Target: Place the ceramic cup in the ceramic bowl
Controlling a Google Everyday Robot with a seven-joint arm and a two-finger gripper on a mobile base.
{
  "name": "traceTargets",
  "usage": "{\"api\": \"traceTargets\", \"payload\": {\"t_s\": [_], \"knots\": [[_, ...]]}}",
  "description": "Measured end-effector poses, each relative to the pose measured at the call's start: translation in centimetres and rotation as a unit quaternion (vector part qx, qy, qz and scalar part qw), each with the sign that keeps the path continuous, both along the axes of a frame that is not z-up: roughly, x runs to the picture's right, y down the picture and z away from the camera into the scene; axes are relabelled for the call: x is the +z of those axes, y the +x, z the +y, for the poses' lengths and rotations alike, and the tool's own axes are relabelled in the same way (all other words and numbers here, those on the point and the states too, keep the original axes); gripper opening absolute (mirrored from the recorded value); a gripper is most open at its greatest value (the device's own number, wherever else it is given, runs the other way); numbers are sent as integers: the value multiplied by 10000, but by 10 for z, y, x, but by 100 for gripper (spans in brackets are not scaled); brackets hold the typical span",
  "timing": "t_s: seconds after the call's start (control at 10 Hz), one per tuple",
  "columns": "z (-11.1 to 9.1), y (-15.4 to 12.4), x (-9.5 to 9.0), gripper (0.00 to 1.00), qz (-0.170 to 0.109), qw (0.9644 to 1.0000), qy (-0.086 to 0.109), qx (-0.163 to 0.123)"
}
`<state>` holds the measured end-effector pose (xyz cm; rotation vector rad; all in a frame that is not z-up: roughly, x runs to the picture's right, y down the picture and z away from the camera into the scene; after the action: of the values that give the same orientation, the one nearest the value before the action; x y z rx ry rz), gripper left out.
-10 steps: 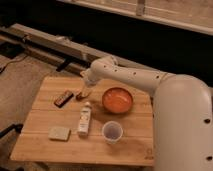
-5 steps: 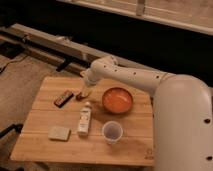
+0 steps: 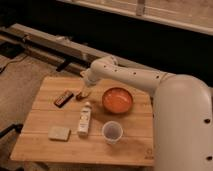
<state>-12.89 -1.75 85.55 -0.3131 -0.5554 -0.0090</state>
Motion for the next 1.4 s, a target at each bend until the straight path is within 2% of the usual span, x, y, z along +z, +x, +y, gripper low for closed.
{"api": "traceTargets", "payload": {"t_s": [1.2,1.3,1.4], "knots": [[0,0,0,80,-3,10000,-6,-5],[-2,0,0,80,-14,10000,-23,-49],[-7,3,-3,80,-6,9998,-25,-208]]}}
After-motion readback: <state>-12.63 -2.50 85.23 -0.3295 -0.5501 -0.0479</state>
